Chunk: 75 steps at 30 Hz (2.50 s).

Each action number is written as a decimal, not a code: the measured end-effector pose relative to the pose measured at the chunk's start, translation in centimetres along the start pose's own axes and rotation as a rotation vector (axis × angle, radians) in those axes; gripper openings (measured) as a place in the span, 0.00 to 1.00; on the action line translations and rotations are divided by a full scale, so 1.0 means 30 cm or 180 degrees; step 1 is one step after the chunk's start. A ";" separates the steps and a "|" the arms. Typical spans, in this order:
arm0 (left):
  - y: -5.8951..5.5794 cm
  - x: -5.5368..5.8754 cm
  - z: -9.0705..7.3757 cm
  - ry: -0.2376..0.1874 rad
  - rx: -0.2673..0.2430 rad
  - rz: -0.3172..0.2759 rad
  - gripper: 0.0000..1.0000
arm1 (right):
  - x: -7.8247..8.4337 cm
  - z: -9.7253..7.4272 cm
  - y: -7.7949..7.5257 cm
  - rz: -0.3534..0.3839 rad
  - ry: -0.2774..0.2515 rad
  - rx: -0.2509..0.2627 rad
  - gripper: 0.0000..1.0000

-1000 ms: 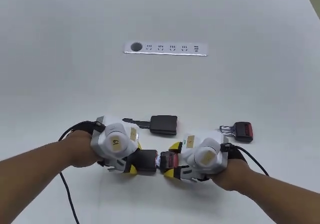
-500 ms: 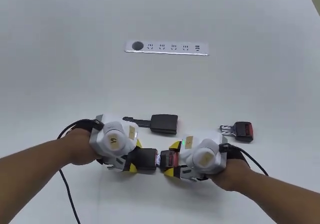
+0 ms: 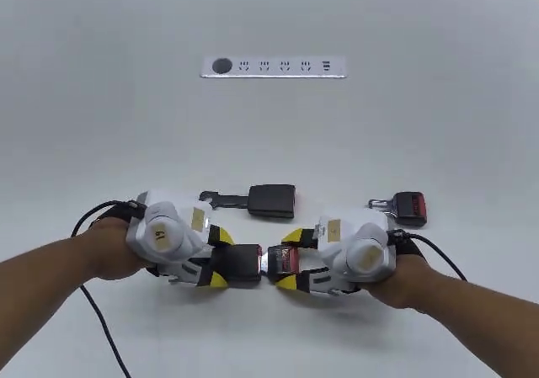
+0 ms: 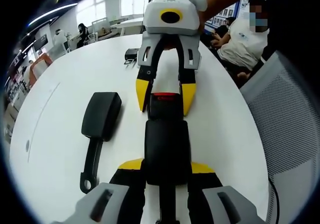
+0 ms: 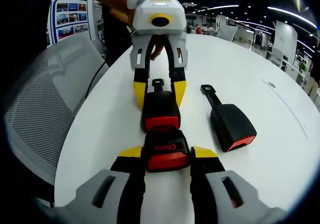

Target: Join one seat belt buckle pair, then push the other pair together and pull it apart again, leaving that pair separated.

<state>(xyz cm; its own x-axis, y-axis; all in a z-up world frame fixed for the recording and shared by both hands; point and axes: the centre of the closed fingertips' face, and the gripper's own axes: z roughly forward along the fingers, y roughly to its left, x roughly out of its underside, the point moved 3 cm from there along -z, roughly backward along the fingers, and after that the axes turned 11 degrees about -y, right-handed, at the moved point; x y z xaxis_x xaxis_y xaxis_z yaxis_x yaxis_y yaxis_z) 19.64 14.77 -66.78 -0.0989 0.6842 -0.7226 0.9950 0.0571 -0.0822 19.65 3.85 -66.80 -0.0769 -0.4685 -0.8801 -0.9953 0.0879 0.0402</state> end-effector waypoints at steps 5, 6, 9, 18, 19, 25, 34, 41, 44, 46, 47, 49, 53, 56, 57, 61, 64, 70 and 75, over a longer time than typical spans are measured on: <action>-0.006 -0.007 0.008 -0.0041 0.0037 0.0012 0.32 | 0.000 -0.005 0.006 -0.0034 -0.0065 0.0002 0.32; -0.007 -0.007 0.008 -0.0051 0.0037 0.0019 0.32 | 0.002 -0.006 0.005 -0.0039 -0.0084 0.0014 0.32; -0.008 -0.004 0.007 -0.0084 0.0034 0.0028 0.31 | 0.001 -0.011 0.008 0.0003 -0.0155 0.0056 0.31; -0.002 -0.002 0.008 -0.0141 0.0063 0.0025 0.31 | 0.007 -0.013 0.010 0.0038 -0.0229 0.0085 0.31; -0.002 -0.002 0.009 -0.0140 0.0067 0.0025 0.31 | 0.005 -0.012 0.010 0.0035 -0.0231 0.0084 0.31; -0.001 0.000 0.008 -0.0139 0.0074 0.0014 0.31 | 0.004 -0.010 0.011 0.0064 -0.0267 0.0115 0.31; -0.005 -0.009 0.011 -0.0075 0.0051 0.0052 0.31 | -0.001 -0.003 0.011 -0.0057 -0.0174 0.0110 0.32; -0.006 -0.007 0.009 0.0058 0.0032 0.0116 0.32 | -0.015 0.000 0.017 -0.0138 -0.0022 0.0102 0.33; -0.013 -0.010 0.012 0.0101 0.0010 0.0133 0.33 | -0.015 0.001 0.020 -0.0201 0.0045 0.0134 0.34; -0.011 -0.011 0.013 0.0130 -0.0002 0.0101 0.33 | -0.018 0.001 0.022 -0.0227 0.0112 0.0147 0.34; -0.010 -0.011 0.012 0.0141 -0.0009 0.0087 0.33 | -0.024 0.001 0.024 -0.0212 0.0110 0.0157 0.34; -0.016 -0.016 0.017 0.0200 -0.0001 0.0072 0.35 | -0.028 0.001 0.026 -0.0235 0.0155 0.0170 0.34; -0.046 -0.025 0.015 0.0206 0.0033 0.0009 0.52 | -0.035 -0.023 0.004 -0.0183 0.0241 0.0376 0.42; -0.054 -0.016 0.003 0.0160 -0.0025 -0.0100 0.70 | -0.046 -0.045 0.003 0.0004 0.0111 0.0439 0.49; -0.057 -0.018 -0.004 0.0144 -0.0036 -0.0115 0.70 | -0.048 -0.053 0.000 0.0009 0.0104 0.0455 0.51; -0.063 -0.085 -0.028 -0.0109 -0.0148 -0.0369 0.84 | -0.058 -0.081 -0.007 0.0237 -0.0074 0.0561 0.60; -0.064 -0.103 -0.044 -0.0116 -0.0170 -0.0303 0.85 | -0.072 -0.118 -0.012 0.0234 -0.0102 0.0666 0.61; -0.052 -0.156 -0.066 -0.0210 -0.0225 -0.0253 0.87 | -0.082 -0.191 -0.015 0.0290 -0.0148 0.0743 0.64; -0.034 -0.212 -0.087 -0.0243 -0.0284 -0.0181 0.88 | -0.100 -0.271 -0.034 0.0446 -0.0242 0.0844 0.65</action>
<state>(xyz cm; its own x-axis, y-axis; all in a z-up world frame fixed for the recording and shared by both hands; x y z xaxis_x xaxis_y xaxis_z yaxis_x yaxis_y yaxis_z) 19.29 12.25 -60.32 -0.1528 0.6208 -0.7689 0.9848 0.1611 -0.0656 20.43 -1.99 -60.35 -0.1977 -0.3695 -0.9080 -0.9246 0.3779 0.0476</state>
